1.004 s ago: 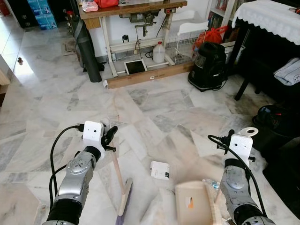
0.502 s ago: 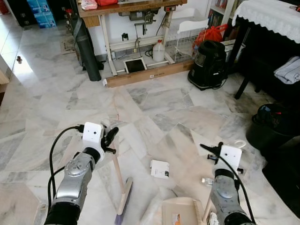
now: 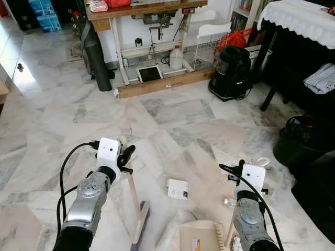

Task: Sweep floor

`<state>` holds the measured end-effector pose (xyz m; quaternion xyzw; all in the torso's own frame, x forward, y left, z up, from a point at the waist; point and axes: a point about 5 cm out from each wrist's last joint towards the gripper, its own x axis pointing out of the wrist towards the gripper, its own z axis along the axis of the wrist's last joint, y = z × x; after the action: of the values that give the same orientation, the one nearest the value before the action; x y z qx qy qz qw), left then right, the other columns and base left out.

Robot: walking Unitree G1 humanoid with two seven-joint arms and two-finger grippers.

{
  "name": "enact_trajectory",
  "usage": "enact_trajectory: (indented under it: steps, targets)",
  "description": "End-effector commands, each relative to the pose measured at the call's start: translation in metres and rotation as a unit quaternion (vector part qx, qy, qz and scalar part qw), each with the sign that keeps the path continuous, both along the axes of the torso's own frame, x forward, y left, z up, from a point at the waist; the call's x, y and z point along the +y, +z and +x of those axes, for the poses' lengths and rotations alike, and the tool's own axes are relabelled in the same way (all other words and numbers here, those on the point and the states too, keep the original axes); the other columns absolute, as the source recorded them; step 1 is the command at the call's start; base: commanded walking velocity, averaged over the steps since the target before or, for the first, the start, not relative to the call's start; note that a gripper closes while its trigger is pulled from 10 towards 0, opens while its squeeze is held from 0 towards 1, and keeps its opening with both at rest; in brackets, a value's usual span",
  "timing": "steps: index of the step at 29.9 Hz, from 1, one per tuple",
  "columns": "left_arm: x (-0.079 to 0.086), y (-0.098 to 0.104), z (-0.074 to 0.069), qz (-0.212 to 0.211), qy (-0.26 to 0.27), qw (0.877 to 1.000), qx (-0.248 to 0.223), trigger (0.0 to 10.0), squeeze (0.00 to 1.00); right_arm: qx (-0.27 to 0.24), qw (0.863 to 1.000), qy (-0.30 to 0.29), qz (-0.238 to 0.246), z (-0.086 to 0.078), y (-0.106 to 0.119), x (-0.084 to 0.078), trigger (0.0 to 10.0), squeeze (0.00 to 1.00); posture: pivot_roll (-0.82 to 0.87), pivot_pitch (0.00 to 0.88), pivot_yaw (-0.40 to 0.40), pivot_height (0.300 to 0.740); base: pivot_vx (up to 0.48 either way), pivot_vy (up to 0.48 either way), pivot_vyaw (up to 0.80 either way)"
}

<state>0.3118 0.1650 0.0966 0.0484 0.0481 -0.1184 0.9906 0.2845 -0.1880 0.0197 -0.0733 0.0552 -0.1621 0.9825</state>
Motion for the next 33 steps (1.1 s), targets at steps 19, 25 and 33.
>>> enact_trajectory:
  steps: [19, 25, 33]
  targets:
    - [-0.009, -0.021, -0.001, -0.012, 0.006, 0.994, 0.105, 10.0, 0.00, 0.097, 0.995, 0.018, -0.002, -0.022, -0.030, -0.005, 10.0, 0.00, -0.02, 0.073, 0.024, 0.740, 0.000, 0.000, 0.00]
    - [-0.011, -0.014, 0.006, -0.070, 0.012, 0.992, 0.106, 10.0, 0.00, 0.098, 0.995, 0.018, -0.001, -0.020, -0.029, -0.006, 10.0, 0.00, -0.02, 0.073, 0.026, 0.740, 0.000, 0.000, 0.00]
    - [-0.016, -0.003, 0.011, -0.174, 0.001, 0.977, 0.121, 10.0, 0.00, 0.095, 0.995, 0.015, -0.003, -0.015, -0.025, -0.009, 10.0, 0.00, -0.02, 0.069, 0.020, 0.740, 0.000, 0.000, 0.00]
